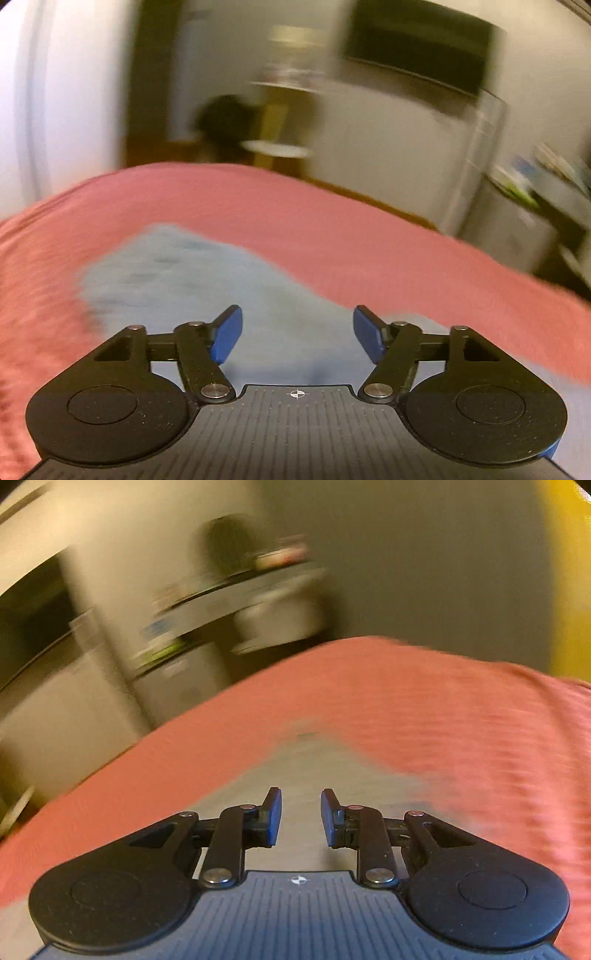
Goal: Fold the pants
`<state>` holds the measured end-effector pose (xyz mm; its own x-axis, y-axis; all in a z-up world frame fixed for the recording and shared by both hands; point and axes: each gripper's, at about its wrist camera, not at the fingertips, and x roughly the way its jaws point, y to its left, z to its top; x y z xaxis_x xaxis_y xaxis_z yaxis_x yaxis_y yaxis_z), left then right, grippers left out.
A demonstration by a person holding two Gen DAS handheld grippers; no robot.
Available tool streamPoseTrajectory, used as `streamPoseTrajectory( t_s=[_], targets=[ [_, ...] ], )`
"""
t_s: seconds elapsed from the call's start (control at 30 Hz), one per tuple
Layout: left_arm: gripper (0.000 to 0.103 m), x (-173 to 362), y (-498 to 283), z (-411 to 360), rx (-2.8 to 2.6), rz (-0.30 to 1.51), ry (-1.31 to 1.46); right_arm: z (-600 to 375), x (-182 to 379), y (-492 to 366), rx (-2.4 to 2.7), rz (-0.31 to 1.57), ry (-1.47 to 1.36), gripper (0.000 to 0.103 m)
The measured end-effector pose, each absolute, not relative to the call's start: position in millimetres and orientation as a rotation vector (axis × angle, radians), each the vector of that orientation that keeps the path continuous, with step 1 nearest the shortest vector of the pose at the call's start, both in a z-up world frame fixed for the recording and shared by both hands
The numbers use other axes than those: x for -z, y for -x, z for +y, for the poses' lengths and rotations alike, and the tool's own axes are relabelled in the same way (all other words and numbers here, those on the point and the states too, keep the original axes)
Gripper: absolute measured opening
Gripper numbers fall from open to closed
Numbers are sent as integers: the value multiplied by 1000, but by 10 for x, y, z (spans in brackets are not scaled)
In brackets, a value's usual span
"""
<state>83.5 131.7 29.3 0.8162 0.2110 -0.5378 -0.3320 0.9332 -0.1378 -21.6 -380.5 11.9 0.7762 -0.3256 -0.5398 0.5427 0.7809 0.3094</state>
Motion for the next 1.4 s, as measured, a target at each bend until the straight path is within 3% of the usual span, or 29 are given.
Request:
streamPoseTrajectory(
  t_s=[0.2, 0.27, 0.33, 0.37, 0.53, 0.7, 0.8, 0.97, 1.1, 1.23, 1.4],
  targets=[
    [75, 312, -1508, 421, -150, 660, 28, -2278, 48, -786, -16, 621, -210, 24],
    [81, 447, -1649, 378, -177, 629, -39, -1857, 157, -1020, -116, 638, -74, 27],
    [97, 504, -1746, 421, -203, 591, -77, -1576, 327, -1148, -160, 622, 9, 37],
    [98, 524, -1816, 462, -212, 585, -73, -1514, 410, -1203, -148, 616, 24, 38],
    [102, 572, -2001, 693, -220, 567, -14, -1614, 610, -1521, -75, 564, -34, 53],
    [102, 556, -2055, 609, -240, 583, -64, -1550, 656, -1686, -76, 555, -32, 58],
    [96, 431, -1930, 520, -231, 594, -116, -1554, 462, -1550, -78, 594, -58, 60],
    [94, 287, -1436, 514, -143, 600, -101, -2292, 359, -1100, -89, 674, -270, 64],
    [94, 268, -1242, 541, -137, 723, -15, -3343, 389, -767, 31, 690, -571, 61],
    [94, 256, -1011, 482, -101, 783, 79, -4208, 355, -185, 388, 694, -731, 66],
    [94, 295, -735, 373, -67, 820, 104, -4757, 429, 809, 484, 575, -1060, 59]
  ],
)
